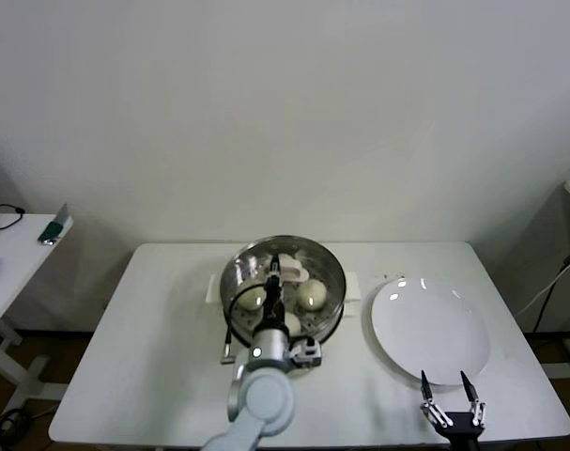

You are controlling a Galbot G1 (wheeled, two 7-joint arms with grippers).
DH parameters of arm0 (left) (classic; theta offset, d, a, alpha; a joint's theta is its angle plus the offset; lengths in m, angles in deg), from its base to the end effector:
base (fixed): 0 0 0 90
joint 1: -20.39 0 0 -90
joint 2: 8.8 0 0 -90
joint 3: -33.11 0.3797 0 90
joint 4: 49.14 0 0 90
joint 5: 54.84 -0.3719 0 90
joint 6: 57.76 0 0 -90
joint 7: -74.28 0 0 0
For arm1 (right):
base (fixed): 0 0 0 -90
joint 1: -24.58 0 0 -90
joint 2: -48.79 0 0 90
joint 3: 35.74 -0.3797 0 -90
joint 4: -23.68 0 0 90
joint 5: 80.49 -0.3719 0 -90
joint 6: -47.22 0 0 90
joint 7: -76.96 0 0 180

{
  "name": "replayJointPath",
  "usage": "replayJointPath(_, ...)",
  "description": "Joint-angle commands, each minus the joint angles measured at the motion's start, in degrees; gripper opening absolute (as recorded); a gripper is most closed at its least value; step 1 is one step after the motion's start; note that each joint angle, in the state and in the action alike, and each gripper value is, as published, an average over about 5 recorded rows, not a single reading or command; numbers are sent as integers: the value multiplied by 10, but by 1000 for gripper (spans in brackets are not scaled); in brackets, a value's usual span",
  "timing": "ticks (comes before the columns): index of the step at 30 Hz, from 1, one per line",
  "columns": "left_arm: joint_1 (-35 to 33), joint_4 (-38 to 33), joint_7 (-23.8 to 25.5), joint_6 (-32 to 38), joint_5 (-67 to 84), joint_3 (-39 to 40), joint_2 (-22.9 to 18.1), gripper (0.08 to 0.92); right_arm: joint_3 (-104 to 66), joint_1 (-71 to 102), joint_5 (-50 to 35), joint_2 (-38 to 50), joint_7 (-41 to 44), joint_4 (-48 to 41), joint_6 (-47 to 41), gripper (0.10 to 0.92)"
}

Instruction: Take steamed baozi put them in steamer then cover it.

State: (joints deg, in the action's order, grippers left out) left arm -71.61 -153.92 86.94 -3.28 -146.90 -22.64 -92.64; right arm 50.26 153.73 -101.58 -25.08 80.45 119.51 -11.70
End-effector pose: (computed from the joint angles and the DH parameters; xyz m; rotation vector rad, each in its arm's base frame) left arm 0.2864 -0.1706 -0.3151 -0.0108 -2.2171 -2.1898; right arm 0.0834 -0.1198 -0.4822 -0.0223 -3.1200 -0.0766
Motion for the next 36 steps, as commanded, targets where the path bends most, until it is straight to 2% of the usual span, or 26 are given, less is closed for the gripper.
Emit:
replayJointPath(1,-7,-36,0,2,46,2,19,192,1,0,0,-1,1,1,-5,823)
replayJointPath(8,-28,-120,1,-2,123,10,60,390,5,0,-11,1,-33,4,-19,823)
replayJointPath(11,-50,-156,-16,8,160,3,83,477,8,2,-14,5,-53,7,-25,823)
replayJointPath(16,-109,-210,-107,68,265,-24,117,624,7,3,-4,6,-60,9,-27,823)
replayJointPath(21,-193,-227,-218,172,397,-89,130,765,7,0,-3,5,-62,12,-25,823)
replayJointPath(26,-255,-228,-294,286,550,-192,115,819,7,-5,6,1,-61,10,-24,823)
replayJointPath(28,-278,-228,-296,328,626,-255,104,822,7,-7,10,0,-61,10,-24,823)
replayJointPath(31,-313,-220,-260,363,779,-343,104,823,10,-8,12,0,-59,9,-23,823)
replayJointPath(36,-356,-135,-193,433,1038,-437,143,823,15,-9,20,3,-49,4,-14,823)
